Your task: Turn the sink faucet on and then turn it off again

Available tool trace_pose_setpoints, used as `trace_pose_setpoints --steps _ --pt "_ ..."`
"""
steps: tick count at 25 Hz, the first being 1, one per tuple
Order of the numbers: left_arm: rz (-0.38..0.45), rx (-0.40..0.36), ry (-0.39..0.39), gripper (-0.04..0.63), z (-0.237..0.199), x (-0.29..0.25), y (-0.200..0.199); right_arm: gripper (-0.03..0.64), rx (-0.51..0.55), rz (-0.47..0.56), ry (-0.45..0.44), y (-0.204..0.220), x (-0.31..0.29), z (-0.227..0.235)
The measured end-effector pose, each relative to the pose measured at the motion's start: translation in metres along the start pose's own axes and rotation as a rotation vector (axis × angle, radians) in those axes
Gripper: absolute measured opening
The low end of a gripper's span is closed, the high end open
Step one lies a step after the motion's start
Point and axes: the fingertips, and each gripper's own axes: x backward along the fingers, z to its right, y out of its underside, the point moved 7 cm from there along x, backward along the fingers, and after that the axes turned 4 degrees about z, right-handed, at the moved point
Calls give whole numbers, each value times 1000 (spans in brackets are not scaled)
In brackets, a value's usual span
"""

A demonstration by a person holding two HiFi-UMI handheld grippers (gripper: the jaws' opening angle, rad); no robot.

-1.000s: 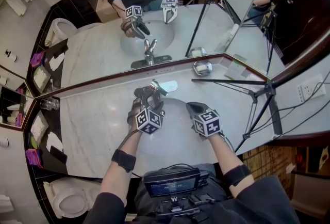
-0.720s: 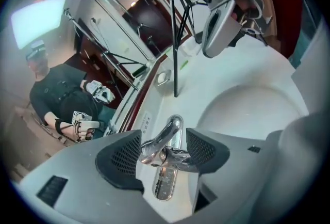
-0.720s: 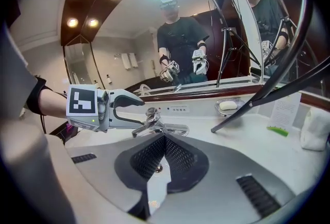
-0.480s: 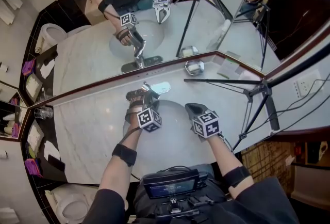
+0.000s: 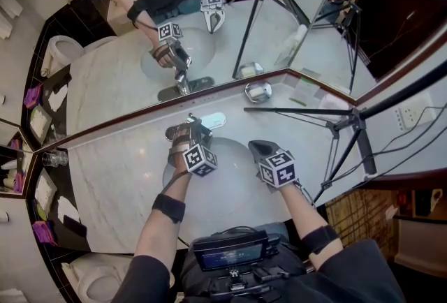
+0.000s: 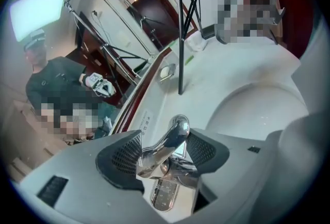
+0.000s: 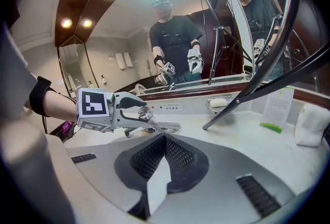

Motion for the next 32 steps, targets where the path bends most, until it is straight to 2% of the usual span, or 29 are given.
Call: trace_pose_setpoints --steps 3,7,14,19,28,32 --pt "15 17 -25 248 -2 2 -2 25 1 0 -2 0 -1 0" --pt "31 94 -36 233 -6 3 0 25 -2 0 -7 1 -2 -2" --pt "41 110 -31 232 -12 6 0 25 -1 1 -13 3 0 -4" --pt "51 179 -45 233 -24 9 1 25 -5 4 -18 3 -2 -5" --pt "61 368 -85 233 -48 19 10 25 -3 9 -25 3 -2 -9" --pt "58 396 -86 233 -49 19 10 25 -3 13 -27 2 -2 -8"
